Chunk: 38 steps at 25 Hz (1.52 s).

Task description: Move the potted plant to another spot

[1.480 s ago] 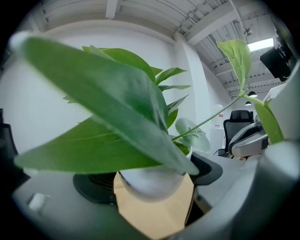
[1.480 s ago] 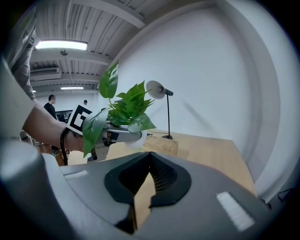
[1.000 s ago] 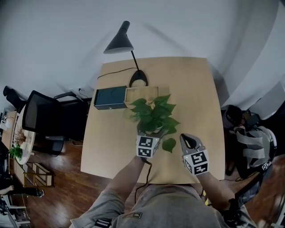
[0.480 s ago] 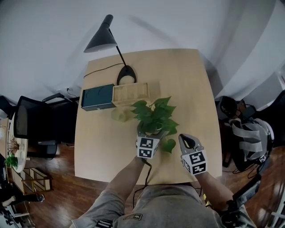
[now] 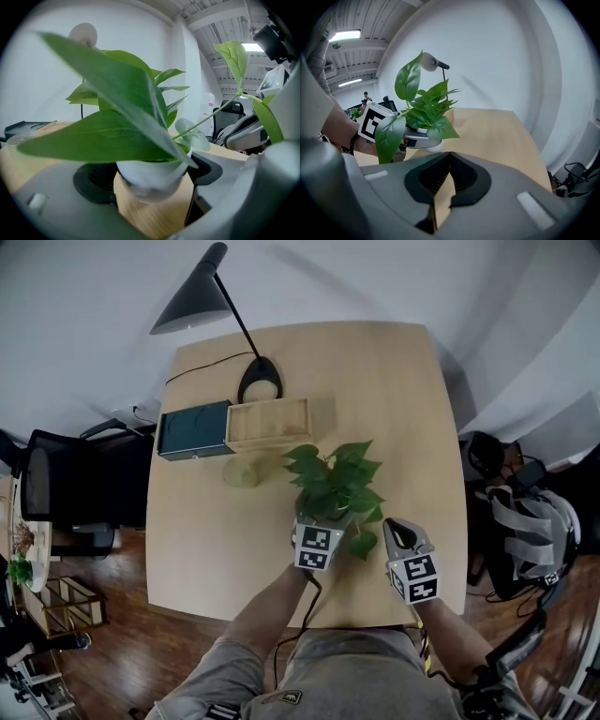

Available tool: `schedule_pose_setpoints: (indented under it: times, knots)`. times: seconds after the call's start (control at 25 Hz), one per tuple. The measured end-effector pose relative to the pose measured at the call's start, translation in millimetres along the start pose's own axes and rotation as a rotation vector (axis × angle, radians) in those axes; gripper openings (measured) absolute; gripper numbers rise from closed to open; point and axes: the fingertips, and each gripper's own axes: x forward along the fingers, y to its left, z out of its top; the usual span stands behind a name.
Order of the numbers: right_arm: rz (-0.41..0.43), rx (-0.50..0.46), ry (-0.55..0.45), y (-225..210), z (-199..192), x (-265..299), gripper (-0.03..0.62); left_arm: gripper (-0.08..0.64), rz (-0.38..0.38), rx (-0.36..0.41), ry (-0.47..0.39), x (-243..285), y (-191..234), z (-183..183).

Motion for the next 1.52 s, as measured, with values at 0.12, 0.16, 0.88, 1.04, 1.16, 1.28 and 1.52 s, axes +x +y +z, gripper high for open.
schedule_pose_setpoints:
  times: [0.12, 0.16, 0.88, 1.04, 1.16, 1.28, 1.52]
  knots:
    - [-0.002, 0.003, 0.005, -7, -4, 1, 0.005, 0.457, 0.005, 0.008, -0.004, 7, -4, -3]
    - [-0.002, 0.003, 0.008, -7, -5, 1, 0.005, 0.457, 0.007, 0.011, -0.003, 8, -4, -4]
    - [0.009, 0.008, 0.024, -13, -15, 4, 0.005, 0.456, 0.008, 0.035, 0.021, 18, -13, -25]
    - [0.007, 0.005, 0.024, -13, -12, 6, 0.005, 0.457, 0.007, 0.035, 0.019, 18, -12, -25]
    - [0.004, 0.003, 0.023, -14, -12, 6, 0.005, 0.457, 0.006, 0.039, 0.018, 18, -12, -24]
    - [0.002, 0.001, 0.023, -15, -13, 6, 0.005, 0.462, -0.010, 0.044, 0.020, 18, -14, -25]
    - [0.001, -0.003, 0.020, -14, -9, 10, 0.005, 0.475, -0.055, 0.026, 0.024, 11, -11, -26]
